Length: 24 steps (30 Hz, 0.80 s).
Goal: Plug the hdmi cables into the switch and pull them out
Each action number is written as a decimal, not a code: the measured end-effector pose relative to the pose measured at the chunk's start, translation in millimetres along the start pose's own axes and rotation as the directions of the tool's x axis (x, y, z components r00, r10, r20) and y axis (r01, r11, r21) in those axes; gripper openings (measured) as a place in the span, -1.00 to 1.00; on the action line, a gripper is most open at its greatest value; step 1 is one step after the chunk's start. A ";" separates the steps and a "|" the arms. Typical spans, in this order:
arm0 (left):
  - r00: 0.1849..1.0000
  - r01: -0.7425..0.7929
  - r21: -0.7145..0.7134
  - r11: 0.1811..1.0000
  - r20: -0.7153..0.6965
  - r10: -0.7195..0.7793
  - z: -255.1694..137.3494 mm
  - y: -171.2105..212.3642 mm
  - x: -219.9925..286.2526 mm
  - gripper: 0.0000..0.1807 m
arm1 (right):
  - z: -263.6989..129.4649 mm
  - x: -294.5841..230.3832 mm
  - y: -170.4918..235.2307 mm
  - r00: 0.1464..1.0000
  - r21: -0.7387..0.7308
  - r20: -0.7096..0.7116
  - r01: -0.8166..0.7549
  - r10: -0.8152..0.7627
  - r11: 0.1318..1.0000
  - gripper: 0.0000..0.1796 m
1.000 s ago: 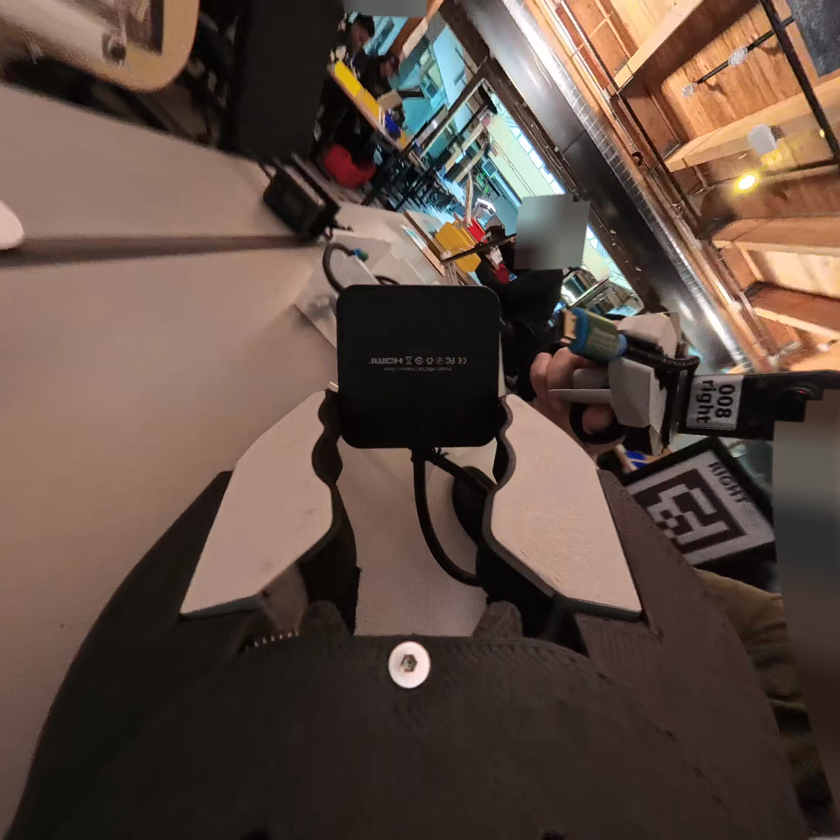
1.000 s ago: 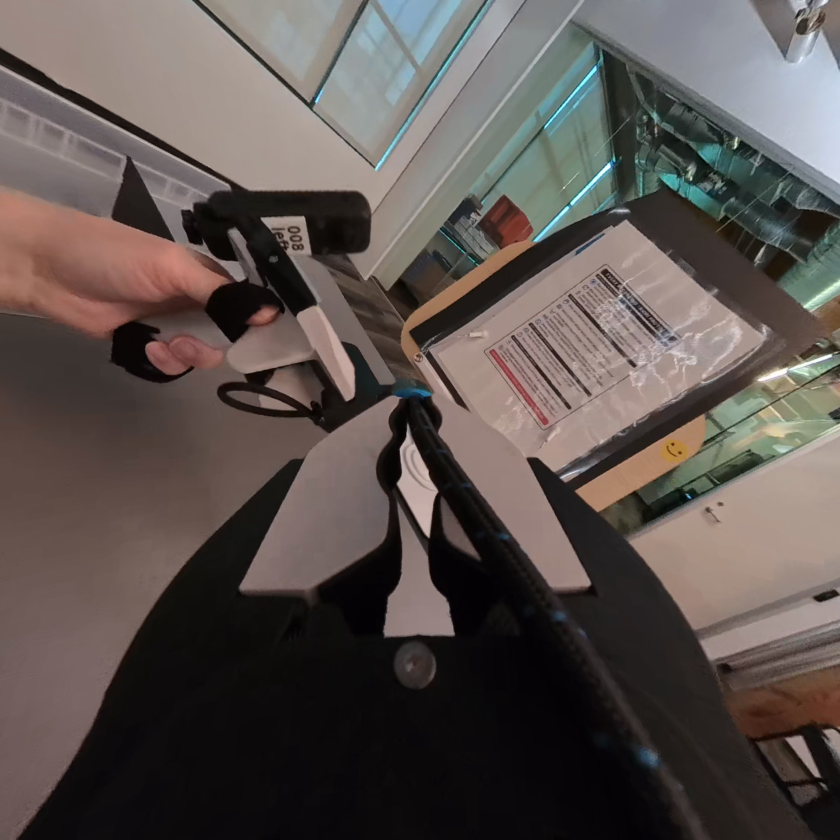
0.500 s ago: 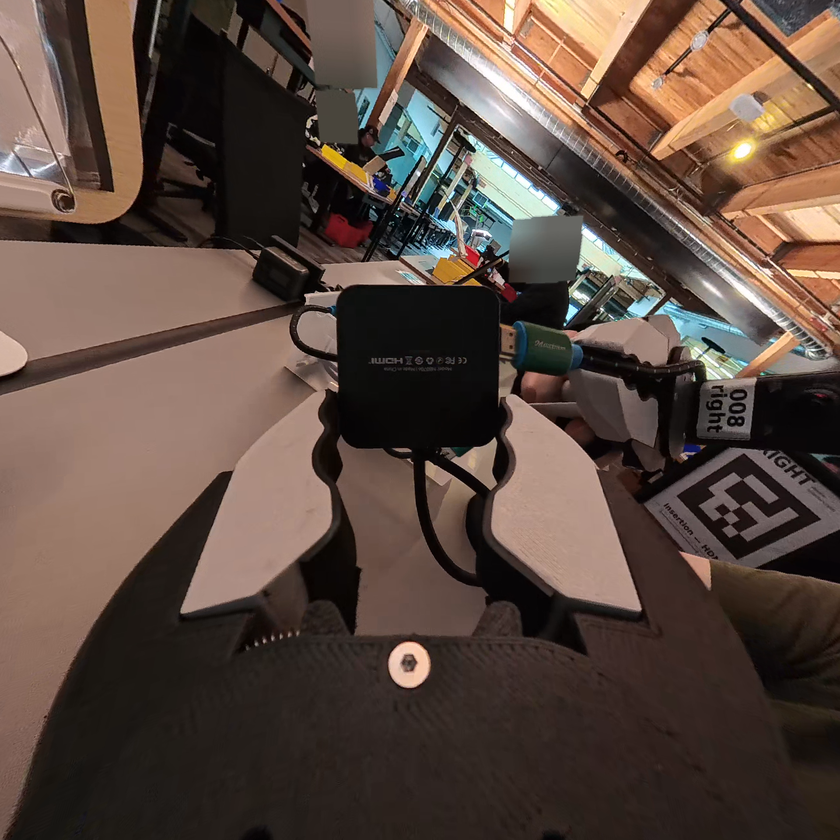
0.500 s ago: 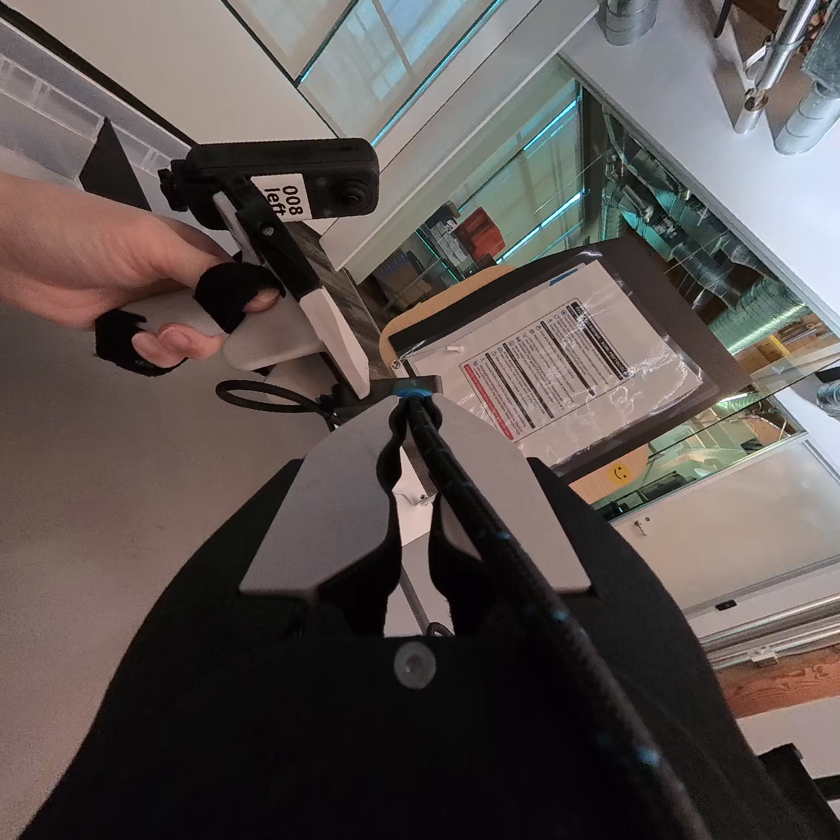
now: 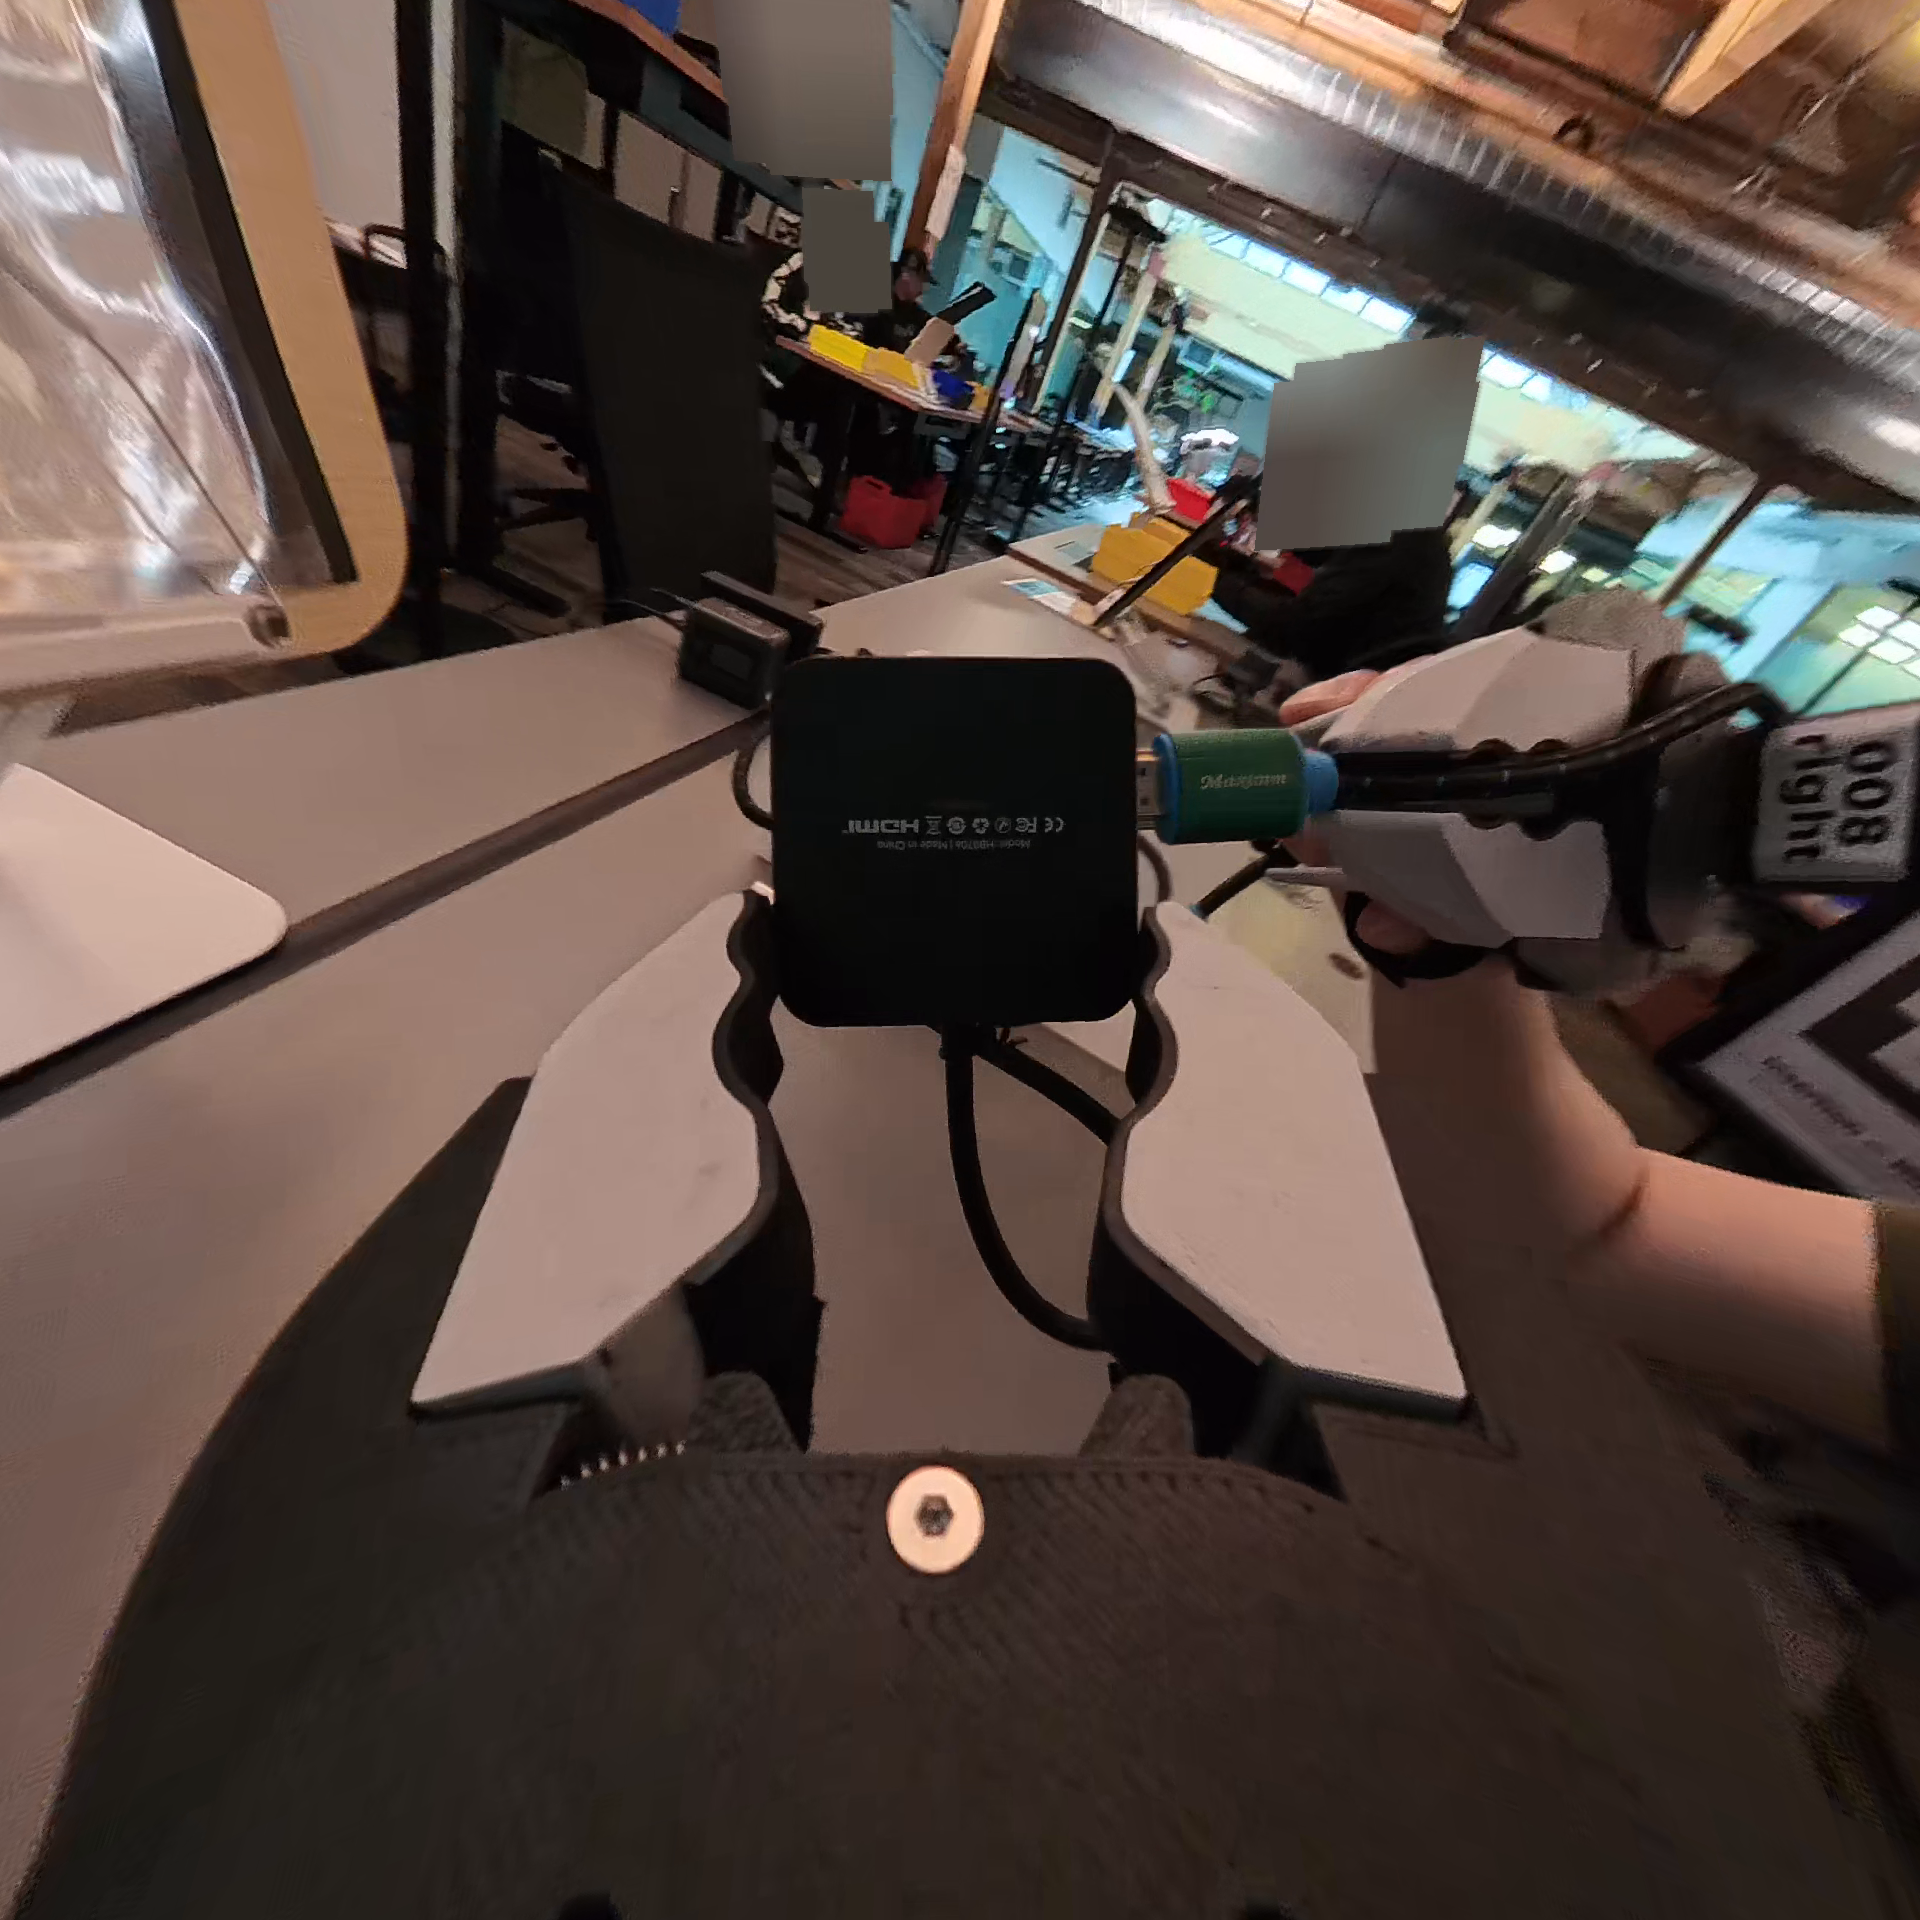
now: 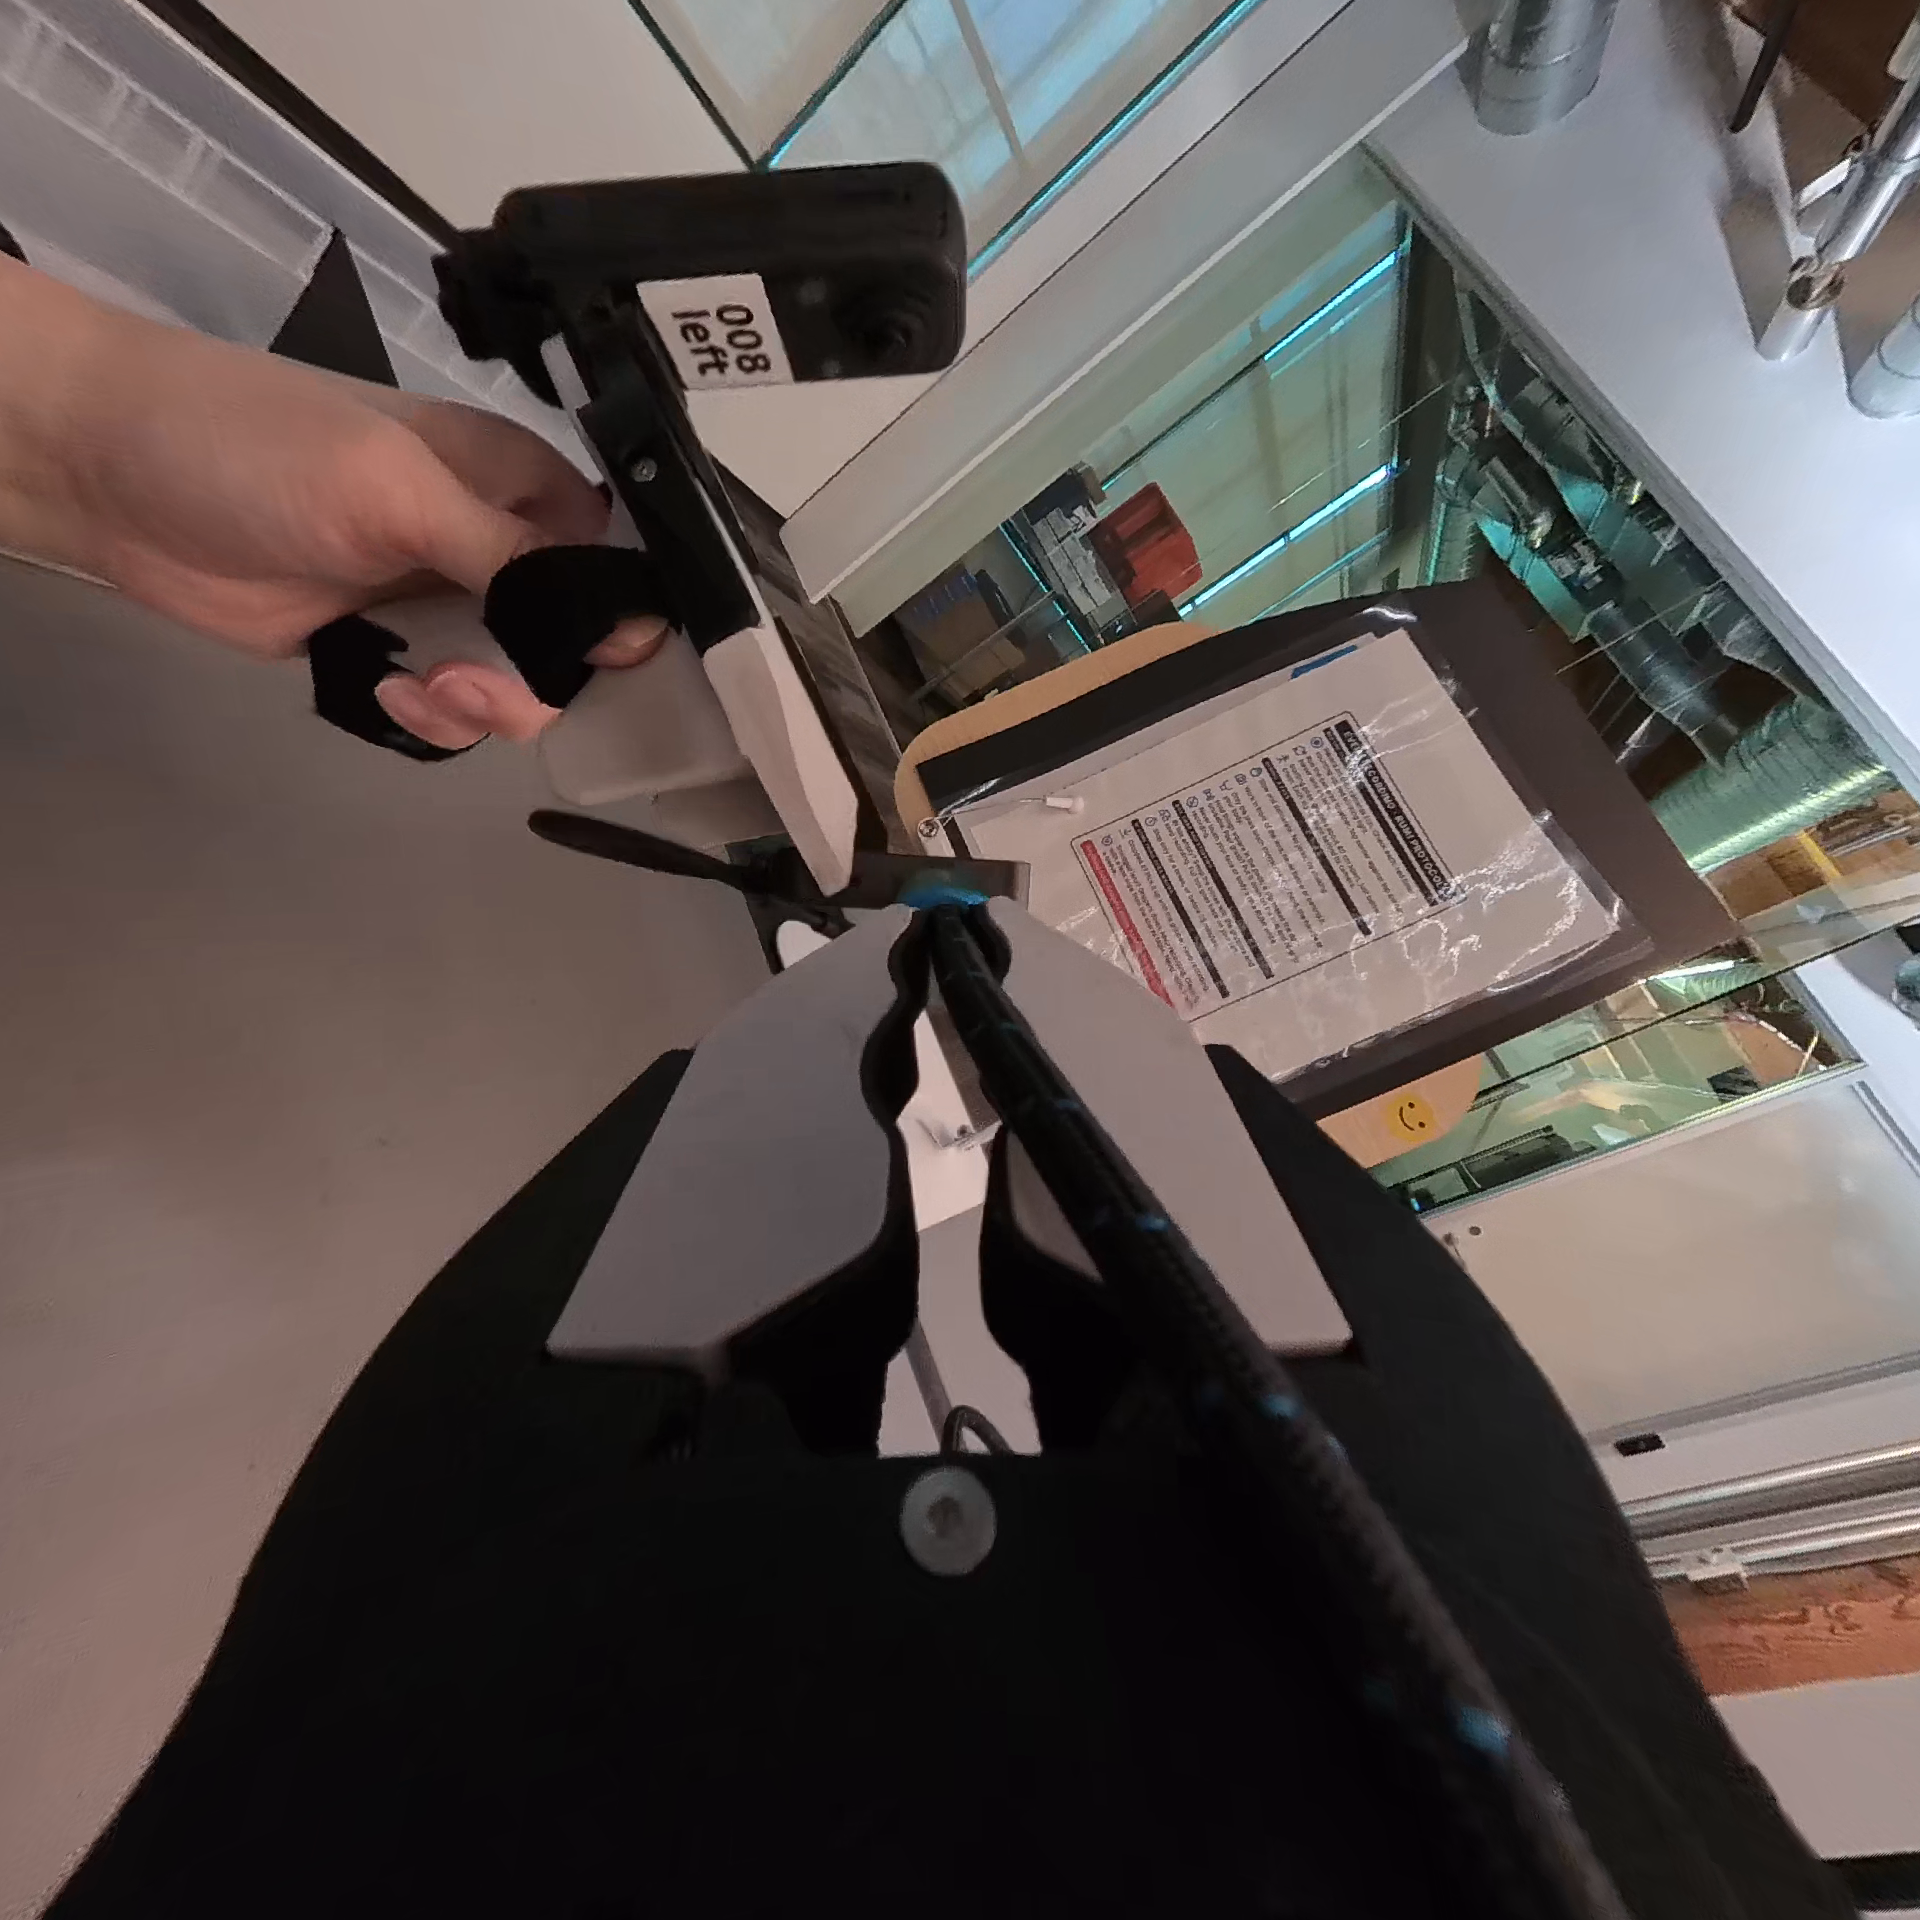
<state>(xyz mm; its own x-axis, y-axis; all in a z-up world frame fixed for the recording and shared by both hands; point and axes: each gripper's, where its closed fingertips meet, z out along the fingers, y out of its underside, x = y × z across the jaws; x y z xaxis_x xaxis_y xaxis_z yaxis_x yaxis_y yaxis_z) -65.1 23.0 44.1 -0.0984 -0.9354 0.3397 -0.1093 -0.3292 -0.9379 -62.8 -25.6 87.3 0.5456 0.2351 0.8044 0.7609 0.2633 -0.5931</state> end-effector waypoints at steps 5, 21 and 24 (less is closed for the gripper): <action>0.994 -0.096 0.030 0.995 0.050 0.095 -5.4 -13.1 11.0 -0.28 | -5.2 3.2 -14.0 0.998 0.057 -0.049 0.047 -0.045 0.997 -0.92; 0.977 -0.211 0.125 0.970 -0.011 0.214 -8.3 -36.0 59.1 -0.27 | -38.6 10.0 -54.5 0.942 0.110 -0.153 0.316 -0.298 0.942 -0.92; 0.958 -0.280 0.179 0.943 -0.007 0.286 -11.0 -38.1 69.2 -0.21 | -43.4 6.2 -64.1 0.904 0.076 -0.171 0.408 -0.391 0.910 -0.92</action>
<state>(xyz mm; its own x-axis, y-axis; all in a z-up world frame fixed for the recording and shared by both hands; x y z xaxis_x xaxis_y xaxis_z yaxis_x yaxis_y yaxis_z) -78.6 -27.8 104.2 -0.1328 -0.9895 0.0577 0.1012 -0.0715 -0.9923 -92.9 -81.6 131.9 0.2564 -0.0504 0.9653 0.8880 0.4067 -0.2146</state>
